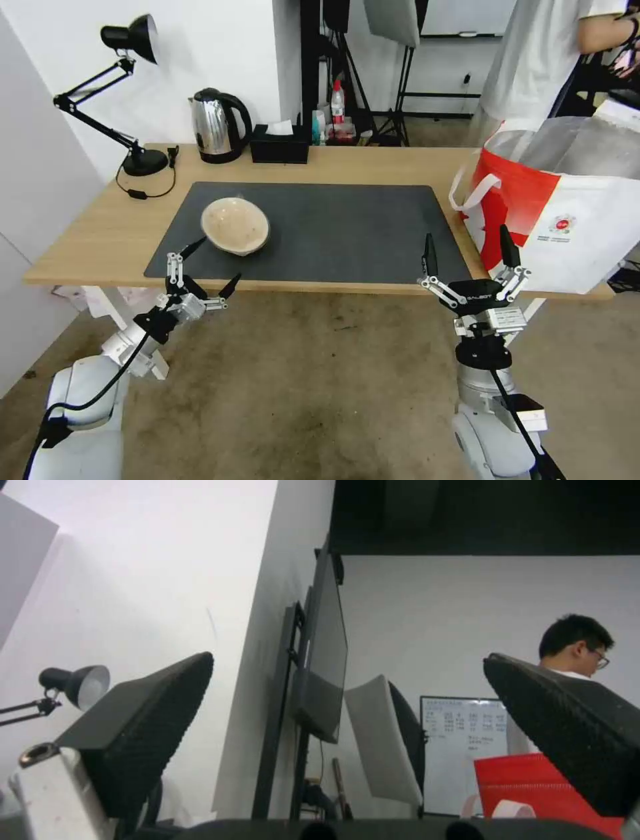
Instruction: Pick up the trash from the table and place it into the takeout bag.
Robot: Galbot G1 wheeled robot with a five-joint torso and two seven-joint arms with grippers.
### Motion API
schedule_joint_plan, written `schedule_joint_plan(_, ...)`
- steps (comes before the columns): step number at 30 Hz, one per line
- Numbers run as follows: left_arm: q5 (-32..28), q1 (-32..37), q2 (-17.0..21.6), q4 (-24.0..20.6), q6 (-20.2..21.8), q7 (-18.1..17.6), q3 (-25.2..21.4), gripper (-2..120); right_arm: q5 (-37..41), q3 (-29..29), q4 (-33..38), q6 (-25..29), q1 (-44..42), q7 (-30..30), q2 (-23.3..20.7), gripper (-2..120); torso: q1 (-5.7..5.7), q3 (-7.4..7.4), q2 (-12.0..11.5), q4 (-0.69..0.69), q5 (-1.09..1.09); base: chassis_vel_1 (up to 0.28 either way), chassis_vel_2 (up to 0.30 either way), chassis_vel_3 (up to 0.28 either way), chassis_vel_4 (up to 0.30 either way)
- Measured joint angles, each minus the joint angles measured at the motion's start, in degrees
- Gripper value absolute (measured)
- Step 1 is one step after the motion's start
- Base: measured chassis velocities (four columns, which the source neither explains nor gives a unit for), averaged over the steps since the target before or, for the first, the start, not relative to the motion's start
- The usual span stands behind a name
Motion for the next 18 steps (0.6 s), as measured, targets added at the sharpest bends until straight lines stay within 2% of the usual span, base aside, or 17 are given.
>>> schedule_joint_plan(7,0.1,-0.6,0.4,0.8,0.5,0.0,0.2,100,0.0,-0.1,0.4,-0.2,0.0,0.0,0.0,100,0.0,0.0,0.0,0.0,0.0,0.0,0.0,0.0,0.0)
schedule_joint_plan(18,0.3,-2.6,1.3,5.3,0.8,-0.2,0.0,100,0.0,-0.7,0.1,-0.3,0.5,0.0,0.0,100,0.0,0.0,0.0,-0.01,0.0,0.0,0.0,0.0,0.0)
